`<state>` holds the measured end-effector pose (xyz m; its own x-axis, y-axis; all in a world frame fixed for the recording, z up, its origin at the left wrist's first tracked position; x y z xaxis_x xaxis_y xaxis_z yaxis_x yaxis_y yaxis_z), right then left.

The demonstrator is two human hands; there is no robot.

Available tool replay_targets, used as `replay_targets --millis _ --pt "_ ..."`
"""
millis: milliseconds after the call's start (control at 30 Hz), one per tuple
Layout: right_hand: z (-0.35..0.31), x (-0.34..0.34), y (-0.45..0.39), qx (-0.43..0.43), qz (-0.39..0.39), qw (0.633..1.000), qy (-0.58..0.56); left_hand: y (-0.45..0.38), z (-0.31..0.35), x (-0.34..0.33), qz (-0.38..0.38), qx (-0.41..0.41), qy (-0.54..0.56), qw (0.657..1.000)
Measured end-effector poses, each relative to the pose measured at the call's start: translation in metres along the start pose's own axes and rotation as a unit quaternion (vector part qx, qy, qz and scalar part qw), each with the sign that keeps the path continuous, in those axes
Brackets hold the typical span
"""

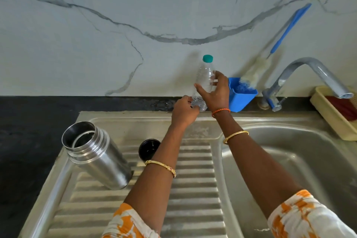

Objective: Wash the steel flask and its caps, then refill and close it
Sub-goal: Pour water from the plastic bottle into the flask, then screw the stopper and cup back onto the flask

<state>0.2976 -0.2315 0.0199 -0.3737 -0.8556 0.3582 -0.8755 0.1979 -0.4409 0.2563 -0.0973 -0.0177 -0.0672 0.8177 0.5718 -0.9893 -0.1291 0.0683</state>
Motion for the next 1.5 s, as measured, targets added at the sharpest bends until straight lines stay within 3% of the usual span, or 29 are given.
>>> replay_targets --millis 167,333,567,767,967,1167,1333,1500 --pt "0.009 0.003 -0.002 -0.01 0.013 1.0 -0.012 0.003 0.0 -0.002 -0.014 0.005 -0.005 1.0" --pt "0.011 0.0 -0.003 -0.007 -0.027 1.0 0.011 0.006 0.005 0.003 -0.011 0.0 -0.012 1.0" --pt "0.031 0.007 0.015 -0.076 -0.047 0.996 0.009 0.014 0.012 0.015 0.004 -0.011 -0.022 1.0" --pt "0.001 0.023 0.023 -0.074 -0.056 0.995 0.025 0.036 0.029 0.032 0.032 -0.037 -0.032 0.998" --pt "-0.075 0.083 0.083 -0.052 0.026 0.998 -0.027 0.135 0.047 0.068 0.1 -0.114 0.037 0.988" --pt "-0.092 0.109 0.198 -0.099 -0.022 0.987 -0.125 0.241 -0.03 0.057 0.071 0.003 0.181 0.981" --pt "-0.068 0.101 0.276 -0.171 -0.074 0.978 -0.096 0.305 -0.09 0.056 0.089 0.065 0.138 0.984" --pt "-0.062 0.081 0.323 -0.183 -0.147 0.971 -0.056 0.34 -0.114 0.069 0.134 0.093 0.123 0.979"
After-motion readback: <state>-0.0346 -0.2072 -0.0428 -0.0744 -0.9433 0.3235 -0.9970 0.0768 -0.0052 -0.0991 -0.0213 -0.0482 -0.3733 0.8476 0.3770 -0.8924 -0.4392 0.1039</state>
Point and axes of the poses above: each hand's wrist, its own y-axis away from the middle knuckle, its own x-axis out of the back of the hand, z = x × y, the point moved 7 cm from there along -y, towards the middle knuckle, and after that the axes turned 6 degrees about -y, right-handed, at the moved point
